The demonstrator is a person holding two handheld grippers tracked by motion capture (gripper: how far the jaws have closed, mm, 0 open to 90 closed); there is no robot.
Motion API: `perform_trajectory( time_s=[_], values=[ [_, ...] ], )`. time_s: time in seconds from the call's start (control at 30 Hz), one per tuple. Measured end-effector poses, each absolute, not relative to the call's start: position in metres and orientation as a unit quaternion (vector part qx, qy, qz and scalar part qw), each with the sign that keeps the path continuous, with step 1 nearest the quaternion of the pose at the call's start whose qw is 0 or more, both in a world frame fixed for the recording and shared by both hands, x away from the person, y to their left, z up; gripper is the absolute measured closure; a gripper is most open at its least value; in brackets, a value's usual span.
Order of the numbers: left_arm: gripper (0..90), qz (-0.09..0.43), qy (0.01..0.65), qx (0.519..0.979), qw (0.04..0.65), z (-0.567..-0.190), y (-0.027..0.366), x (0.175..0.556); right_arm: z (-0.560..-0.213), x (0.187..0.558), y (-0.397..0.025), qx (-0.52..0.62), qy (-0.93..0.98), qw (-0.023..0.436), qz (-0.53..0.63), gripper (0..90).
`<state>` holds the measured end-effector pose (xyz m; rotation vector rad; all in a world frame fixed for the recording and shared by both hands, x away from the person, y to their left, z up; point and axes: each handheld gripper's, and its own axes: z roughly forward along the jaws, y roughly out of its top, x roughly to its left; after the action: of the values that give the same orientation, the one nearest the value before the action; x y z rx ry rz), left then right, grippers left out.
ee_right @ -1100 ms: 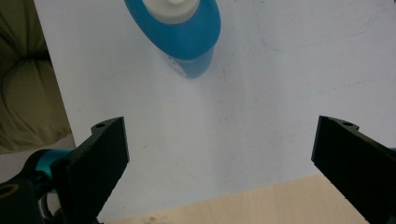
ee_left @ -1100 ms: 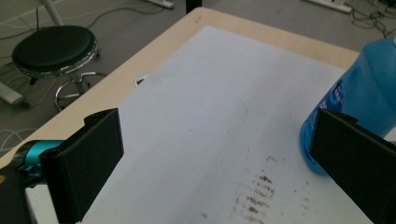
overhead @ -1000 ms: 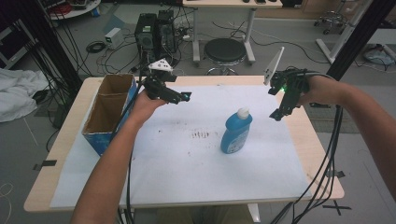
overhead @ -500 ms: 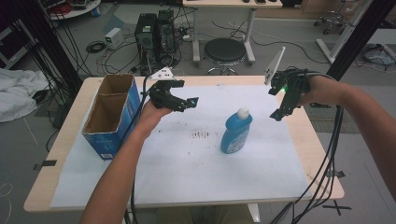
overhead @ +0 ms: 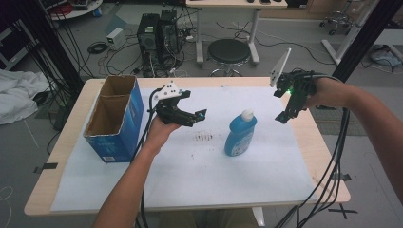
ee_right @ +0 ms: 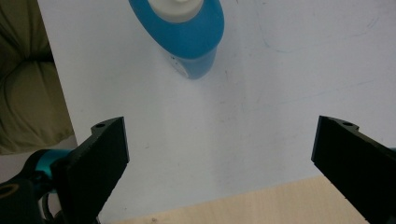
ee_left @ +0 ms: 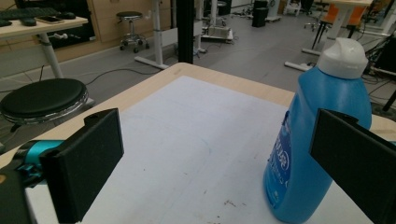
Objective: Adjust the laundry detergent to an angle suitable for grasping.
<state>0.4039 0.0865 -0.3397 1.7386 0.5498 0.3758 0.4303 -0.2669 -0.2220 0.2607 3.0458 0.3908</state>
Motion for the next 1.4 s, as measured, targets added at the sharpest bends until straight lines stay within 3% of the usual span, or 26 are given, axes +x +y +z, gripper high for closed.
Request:
perform_trajectory(
  time_s=[0.47, 1.4],
  values=[
    [3.0, 0.148, 0.246, 0.728, 0.623, -0.369, 0.065, 0.375, -0.222, 0.43, -0.264, 0.082, 0.988, 0.031, 0.13, 3.0],
    [3.1, 0.146, 0.234, 0.747, 0.604, -0.392, 0.01, 0.347, -0.222, 0.429, -0.262, 0.081, 0.988, 0.031, 0.129, 3.0]
  ],
)
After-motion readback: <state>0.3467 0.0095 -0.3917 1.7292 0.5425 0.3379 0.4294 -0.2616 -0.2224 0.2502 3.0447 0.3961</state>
